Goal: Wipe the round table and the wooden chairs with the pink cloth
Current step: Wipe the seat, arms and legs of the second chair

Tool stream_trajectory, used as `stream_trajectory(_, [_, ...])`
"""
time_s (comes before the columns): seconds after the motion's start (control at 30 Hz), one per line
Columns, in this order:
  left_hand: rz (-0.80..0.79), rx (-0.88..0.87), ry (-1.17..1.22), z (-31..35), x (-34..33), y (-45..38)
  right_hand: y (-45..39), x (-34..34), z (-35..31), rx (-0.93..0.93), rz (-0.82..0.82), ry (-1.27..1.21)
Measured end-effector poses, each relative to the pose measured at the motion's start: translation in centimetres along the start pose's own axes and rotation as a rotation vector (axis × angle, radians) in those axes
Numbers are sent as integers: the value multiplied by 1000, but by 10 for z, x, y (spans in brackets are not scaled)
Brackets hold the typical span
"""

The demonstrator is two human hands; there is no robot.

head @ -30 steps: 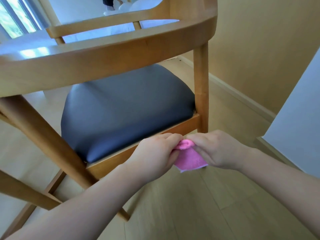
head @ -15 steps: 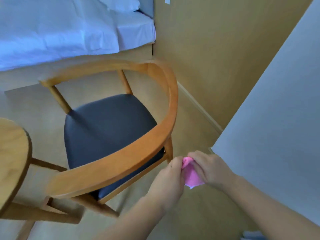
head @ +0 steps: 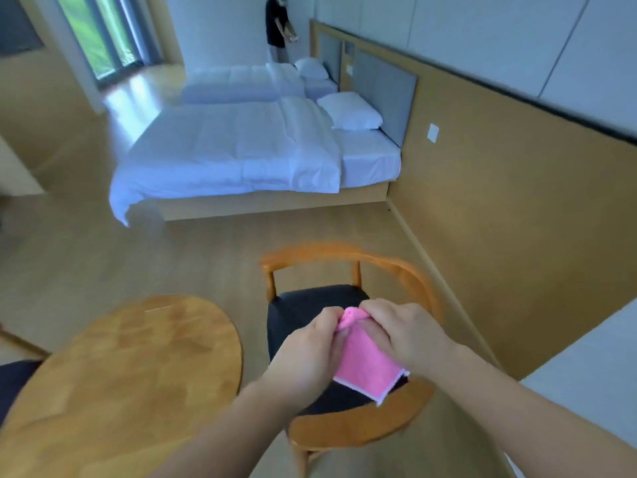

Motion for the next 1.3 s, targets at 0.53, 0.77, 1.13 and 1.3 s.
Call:
stream_trajectory(0.53, [500,550,-397,-61,238,211,-186,-83,-293,724,-32,-446])
stream_trajectory(0.77, [721,782,-445,-28,245,326,-176,-80,-407,1065,-122,-639])
stream_trajectory(1.13, [912,961,-388,-50,276,440,-171,-98,-545,1286,-284,-674])
stream_trajectory(1.3, [887,966,-352,-105,333,495,-183,-140,-624,1246,-363,-638])
Point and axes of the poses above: each hand's wrist, its own y-axis away from the middle knuckle, its own x-axis out of the back of the hand, z = x × y, the point moved 1 cm from there along -y, towards the middle knuckle, and after that the axes turned 12 degrees about y, right-handed, at the moved point
